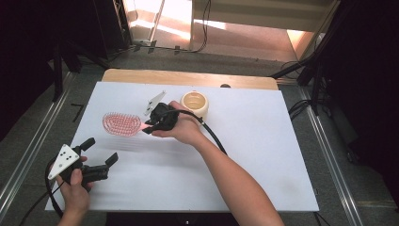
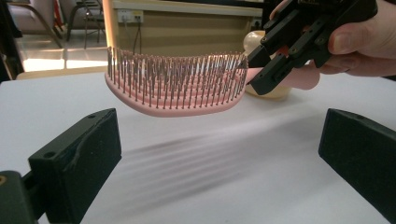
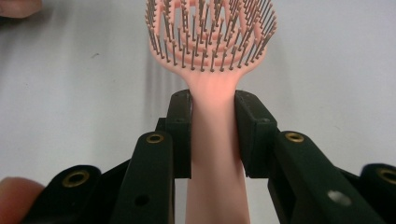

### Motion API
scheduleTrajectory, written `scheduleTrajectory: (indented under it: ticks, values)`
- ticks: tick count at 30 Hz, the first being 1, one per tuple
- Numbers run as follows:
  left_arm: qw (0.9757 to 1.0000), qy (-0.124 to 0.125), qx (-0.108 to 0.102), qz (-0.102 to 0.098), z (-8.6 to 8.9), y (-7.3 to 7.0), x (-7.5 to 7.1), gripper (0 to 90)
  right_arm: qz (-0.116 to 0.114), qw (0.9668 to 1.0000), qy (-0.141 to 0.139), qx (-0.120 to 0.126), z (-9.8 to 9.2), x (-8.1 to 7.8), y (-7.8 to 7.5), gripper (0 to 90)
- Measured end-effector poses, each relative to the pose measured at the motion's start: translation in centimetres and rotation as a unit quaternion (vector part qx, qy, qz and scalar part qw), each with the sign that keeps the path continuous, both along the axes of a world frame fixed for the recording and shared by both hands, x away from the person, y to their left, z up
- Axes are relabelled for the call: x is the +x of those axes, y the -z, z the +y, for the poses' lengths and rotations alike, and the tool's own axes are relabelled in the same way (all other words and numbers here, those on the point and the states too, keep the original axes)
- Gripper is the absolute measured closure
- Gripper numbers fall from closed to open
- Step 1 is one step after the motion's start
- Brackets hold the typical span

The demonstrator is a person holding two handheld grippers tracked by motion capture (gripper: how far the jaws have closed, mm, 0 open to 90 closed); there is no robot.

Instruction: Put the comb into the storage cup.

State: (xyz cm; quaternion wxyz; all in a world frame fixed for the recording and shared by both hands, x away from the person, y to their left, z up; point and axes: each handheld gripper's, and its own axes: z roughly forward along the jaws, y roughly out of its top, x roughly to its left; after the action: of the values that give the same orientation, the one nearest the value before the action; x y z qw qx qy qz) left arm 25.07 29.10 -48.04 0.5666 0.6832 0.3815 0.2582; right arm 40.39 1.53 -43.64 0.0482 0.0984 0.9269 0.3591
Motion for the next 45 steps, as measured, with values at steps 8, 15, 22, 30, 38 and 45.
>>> scheduleTrajectory:
  ticks: [8, 15, 22, 30, 38, 45]
  values:
    - [0.9997, 0.018, -0.010, 0.009, -0.7, -1.1, 0.5, 0.0, -0.008, 0.9996, 0.014, 0.021, -1.8, -0.6, -0.7, 67.6]
    - [0.9992, 0.039, -0.001, 0.009, -2.0, -2.2, 1.1, 0.0, -0.011, 0.9989, 0.023, 0.041, -3.5, -1.3, -1.1, 67.6]
    - [0.9985, 0.054, -0.003, 0.006, -3.6, -3.0, 1.5, 0.0, -0.016, 0.9973, 0.041, 0.059, -5.7, -2.2, -1.5, 67.6]
    - [0.9965, 0.083, -0.004, 0.004, -5.7, -3.6, 2.2, 0.0, -0.024, 0.9947, 0.062, 0.078, -8.5, -3.3, -1.8, 67.6]
    - [0.9953, 0.097, -0.001, 0.003, -7.5, -4.2, 2.8, 0.0, -0.028, 0.9932, 0.068, 0.090, -10.7, -4.4, -1.8, 67.6]
    - [0.9949, 0.101, -0.009, 0.001, -8.3, -4.9, 3.4, 0.0, -0.031, 0.9918, 0.078, 0.097, -12.3, -5.5, -1.9, 67.6]
